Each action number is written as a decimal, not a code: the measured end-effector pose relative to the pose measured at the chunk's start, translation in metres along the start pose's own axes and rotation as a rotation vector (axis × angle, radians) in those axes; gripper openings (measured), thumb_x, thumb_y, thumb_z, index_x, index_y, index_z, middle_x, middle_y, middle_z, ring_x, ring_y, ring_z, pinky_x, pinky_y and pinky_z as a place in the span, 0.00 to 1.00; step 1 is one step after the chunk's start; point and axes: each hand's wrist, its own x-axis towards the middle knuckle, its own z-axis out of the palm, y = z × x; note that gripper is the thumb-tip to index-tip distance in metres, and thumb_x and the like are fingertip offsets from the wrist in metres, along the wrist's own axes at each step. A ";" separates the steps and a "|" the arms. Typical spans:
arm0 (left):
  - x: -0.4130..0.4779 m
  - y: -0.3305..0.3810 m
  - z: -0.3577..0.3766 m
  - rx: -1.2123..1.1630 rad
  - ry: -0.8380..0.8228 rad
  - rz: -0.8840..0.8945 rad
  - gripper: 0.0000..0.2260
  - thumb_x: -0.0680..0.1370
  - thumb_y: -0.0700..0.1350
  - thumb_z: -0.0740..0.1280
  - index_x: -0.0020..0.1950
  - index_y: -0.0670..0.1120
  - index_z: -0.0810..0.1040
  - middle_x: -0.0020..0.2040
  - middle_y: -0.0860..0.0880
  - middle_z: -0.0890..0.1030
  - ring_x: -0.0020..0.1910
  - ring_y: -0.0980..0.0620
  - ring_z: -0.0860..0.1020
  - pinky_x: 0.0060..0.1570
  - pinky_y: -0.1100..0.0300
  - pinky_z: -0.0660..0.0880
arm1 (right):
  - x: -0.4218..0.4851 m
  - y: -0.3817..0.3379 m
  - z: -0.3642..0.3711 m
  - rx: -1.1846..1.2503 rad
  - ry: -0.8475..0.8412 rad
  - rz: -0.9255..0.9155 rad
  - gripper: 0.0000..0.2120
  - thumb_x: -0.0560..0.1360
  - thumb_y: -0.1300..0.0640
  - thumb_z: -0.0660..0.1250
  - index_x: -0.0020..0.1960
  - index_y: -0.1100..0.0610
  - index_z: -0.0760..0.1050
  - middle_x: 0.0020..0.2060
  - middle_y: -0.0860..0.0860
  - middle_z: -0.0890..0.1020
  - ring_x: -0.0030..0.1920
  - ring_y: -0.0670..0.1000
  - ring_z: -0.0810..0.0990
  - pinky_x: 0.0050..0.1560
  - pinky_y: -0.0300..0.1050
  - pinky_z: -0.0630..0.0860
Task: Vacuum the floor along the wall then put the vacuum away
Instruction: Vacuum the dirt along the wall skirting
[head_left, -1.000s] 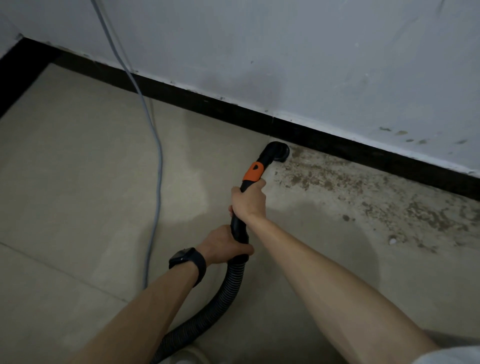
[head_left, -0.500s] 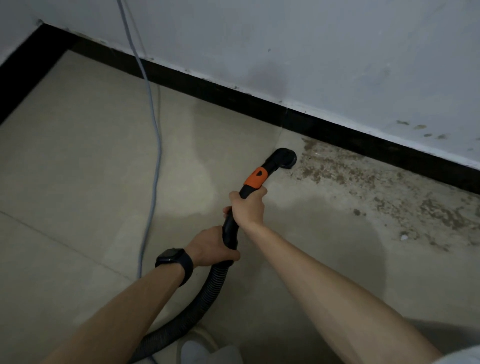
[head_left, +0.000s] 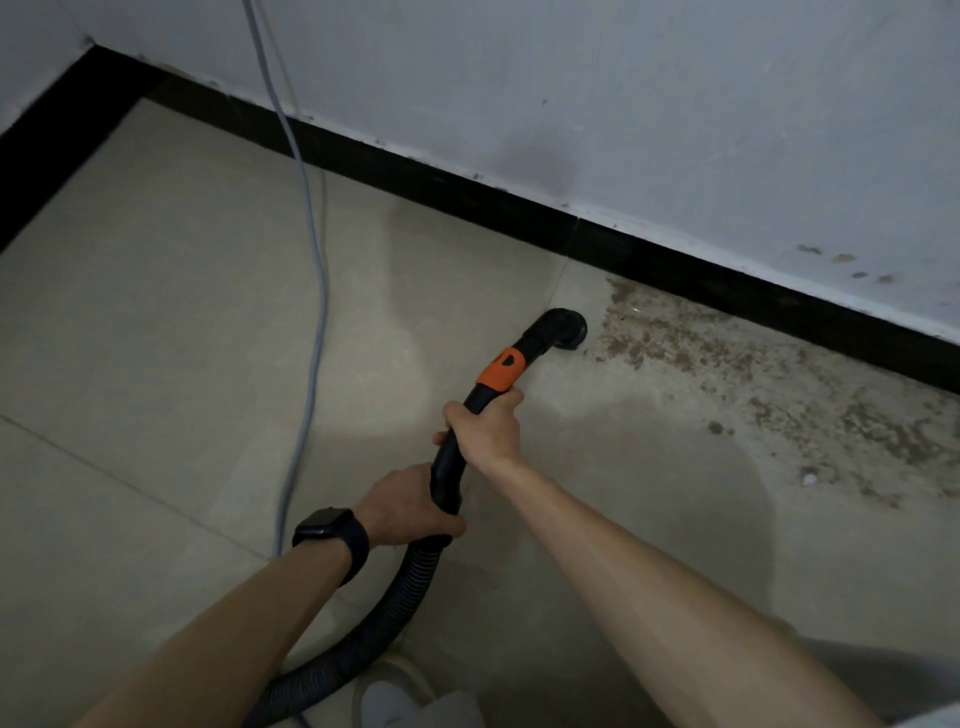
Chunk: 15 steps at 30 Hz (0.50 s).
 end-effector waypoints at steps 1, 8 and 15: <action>-0.001 0.000 -0.001 -0.006 -0.005 -0.005 0.14 0.69 0.50 0.77 0.45 0.50 0.74 0.43 0.50 0.81 0.41 0.53 0.81 0.38 0.60 0.77 | 0.000 0.000 0.000 0.002 0.004 0.001 0.20 0.79 0.60 0.65 0.63 0.54 0.56 0.47 0.55 0.79 0.31 0.52 0.85 0.32 0.44 0.82; -0.011 -0.014 -0.001 0.009 -0.055 -0.035 0.13 0.69 0.50 0.77 0.44 0.49 0.75 0.43 0.49 0.82 0.42 0.51 0.82 0.41 0.57 0.79 | -0.013 0.014 0.016 0.016 0.059 -0.010 0.19 0.79 0.61 0.65 0.62 0.54 0.57 0.43 0.52 0.79 0.30 0.52 0.84 0.33 0.46 0.83; -0.012 -0.006 0.007 0.018 -0.058 -0.029 0.12 0.69 0.50 0.76 0.43 0.50 0.75 0.43 0.50 0.82 0.41 0.52 0.81 0.40 0.58 0.77 | -0.012 0.013 0.012 -0.046 0.132 0.047 0.19 0.80 0.58 0.65 0.64 0.55 0.58 0.40 0.51 0.79 0.33 0.55 0.86 0.38 0.52 0.85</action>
